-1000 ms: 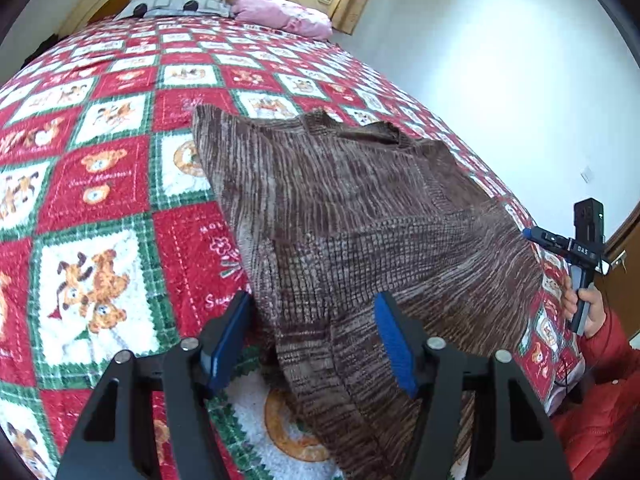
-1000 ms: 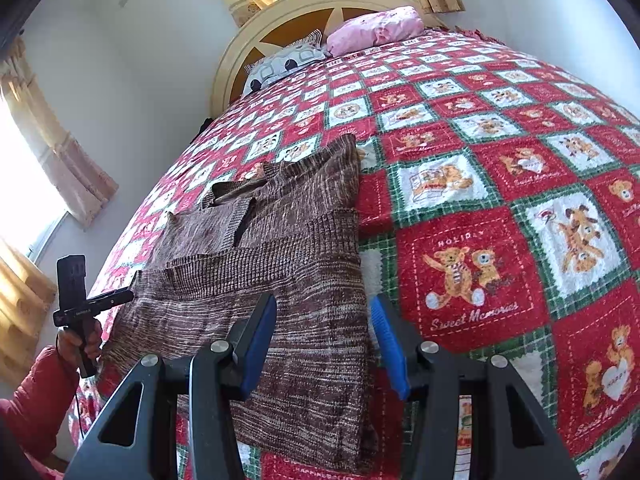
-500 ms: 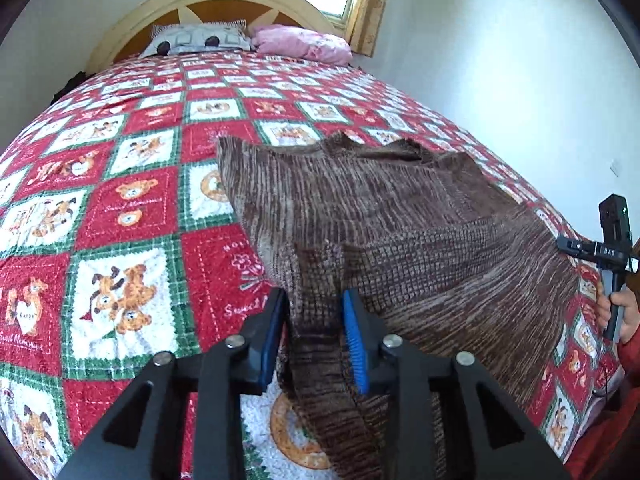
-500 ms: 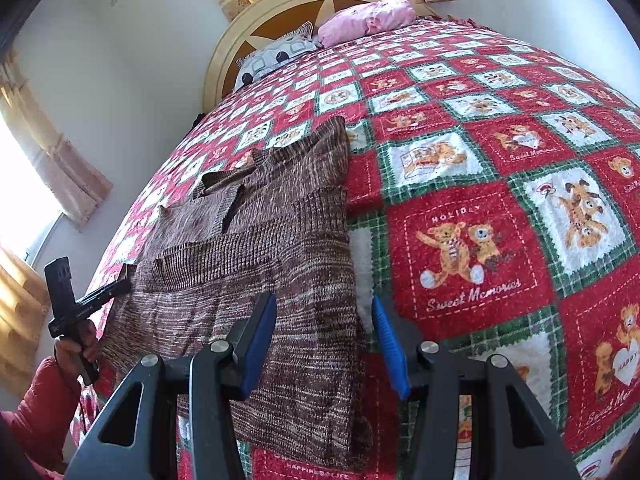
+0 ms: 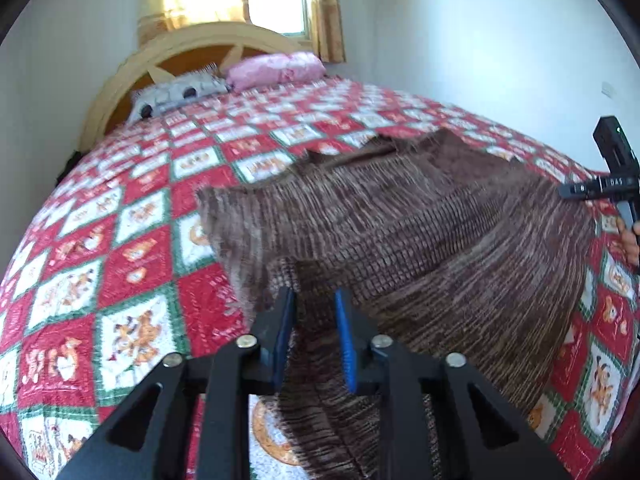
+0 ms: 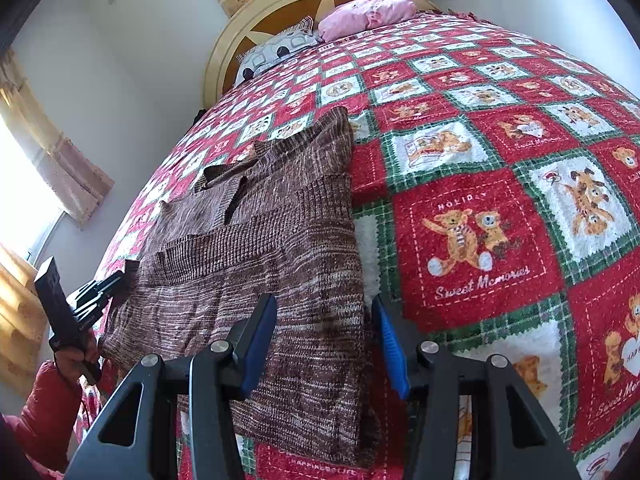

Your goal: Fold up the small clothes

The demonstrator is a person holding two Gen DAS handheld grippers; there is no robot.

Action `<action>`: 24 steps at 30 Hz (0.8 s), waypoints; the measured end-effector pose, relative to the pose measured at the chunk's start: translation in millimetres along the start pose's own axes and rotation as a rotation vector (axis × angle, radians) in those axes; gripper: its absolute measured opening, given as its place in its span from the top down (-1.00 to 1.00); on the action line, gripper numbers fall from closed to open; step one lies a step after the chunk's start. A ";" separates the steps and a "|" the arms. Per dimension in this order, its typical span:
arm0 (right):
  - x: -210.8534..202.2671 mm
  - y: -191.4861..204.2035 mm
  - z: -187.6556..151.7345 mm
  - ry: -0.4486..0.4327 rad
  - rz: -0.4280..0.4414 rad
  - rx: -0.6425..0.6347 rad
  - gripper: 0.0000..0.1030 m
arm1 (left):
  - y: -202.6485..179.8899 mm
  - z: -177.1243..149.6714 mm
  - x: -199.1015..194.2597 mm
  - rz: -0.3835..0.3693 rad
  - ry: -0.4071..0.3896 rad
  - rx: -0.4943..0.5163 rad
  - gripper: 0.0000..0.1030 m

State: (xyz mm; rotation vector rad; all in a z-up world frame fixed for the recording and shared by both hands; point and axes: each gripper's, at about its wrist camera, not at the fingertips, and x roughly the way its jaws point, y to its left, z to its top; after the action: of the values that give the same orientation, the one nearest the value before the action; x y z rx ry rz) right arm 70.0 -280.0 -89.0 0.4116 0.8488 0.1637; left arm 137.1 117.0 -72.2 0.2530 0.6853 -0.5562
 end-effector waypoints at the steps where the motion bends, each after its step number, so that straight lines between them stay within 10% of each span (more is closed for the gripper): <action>1: -0.1 0.0 -0.2 0.001 0.000 0.001 0.01 | 0.8 0.2 5.5 -0.007 0.026 -0.004 0.23; 17: -3.5 -3.8 -4.8 0.000 0.006 0.008 0.01 | 36.5 -3.8 17.4 -0.158 0.068 -0.248 0.05; 24: -4.0 -5.1 -5.9 0.000 0.005 0.011 0.01 | 38.9 -11.6 14.0 -0.208 0.066 -0.318 0.73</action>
State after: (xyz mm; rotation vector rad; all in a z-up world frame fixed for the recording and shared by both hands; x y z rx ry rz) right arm 62.8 -284.1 -91.8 0.4240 0.8491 0.1643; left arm 161.8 148.2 -88.5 -0.0989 0.8588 -0.6297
